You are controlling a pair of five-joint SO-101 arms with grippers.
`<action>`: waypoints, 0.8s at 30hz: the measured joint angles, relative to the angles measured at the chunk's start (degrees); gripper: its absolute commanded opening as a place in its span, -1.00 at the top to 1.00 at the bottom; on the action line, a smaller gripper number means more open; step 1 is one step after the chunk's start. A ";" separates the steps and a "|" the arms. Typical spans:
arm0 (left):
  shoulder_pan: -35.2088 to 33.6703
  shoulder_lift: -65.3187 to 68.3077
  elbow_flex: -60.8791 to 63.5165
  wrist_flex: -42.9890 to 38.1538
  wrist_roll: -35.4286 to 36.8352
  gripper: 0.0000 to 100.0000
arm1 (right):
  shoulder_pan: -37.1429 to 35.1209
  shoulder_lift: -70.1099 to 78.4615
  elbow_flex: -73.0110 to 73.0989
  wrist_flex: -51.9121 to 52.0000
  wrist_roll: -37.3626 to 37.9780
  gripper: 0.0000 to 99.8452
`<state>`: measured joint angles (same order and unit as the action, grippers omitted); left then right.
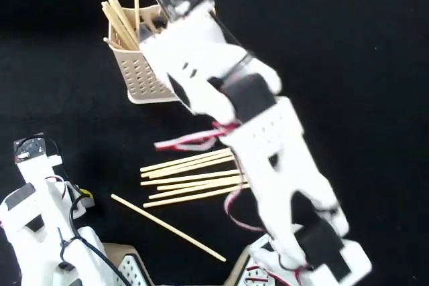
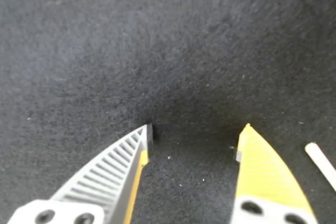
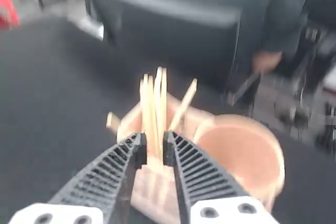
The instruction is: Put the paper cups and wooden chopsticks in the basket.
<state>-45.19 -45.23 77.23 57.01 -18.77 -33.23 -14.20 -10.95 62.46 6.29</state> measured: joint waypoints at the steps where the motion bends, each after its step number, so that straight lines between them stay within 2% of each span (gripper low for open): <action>1: 0.00 0.00 0.00 0.00 0.00 0.44 | 0.00 -1.14 0.00 4.48 0.00 0.75; 6: 0.00 0.00 0.00 0.00 0.00 0.44 | 0.00 -3.16 0.00 23.38 0.18 0.70; 11: 0.00 0.00 0.00 0.00 0.00 0.44 | -1.49 -5.71 8.00 26.99 5.89 0.70; 15: 0.00 0.00 0.00 0.00 0.00 0.44 | -7.30 -12.48 22.33 23.74 8.79 0.70; 19: 0.00 0.00 0.00 0.00 0.00 0.44 | -13.54 -22.59 40.70 15.47 9.32 0.70; 24: 0.00 0.00 0.00 0.00 0.00 0.44 | -16.18 -28.22 63.74 4.40 9.32 0.69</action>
<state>-45.19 -45.23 77.23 57.01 -18.77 -49.41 -42.42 52.79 66.86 15.60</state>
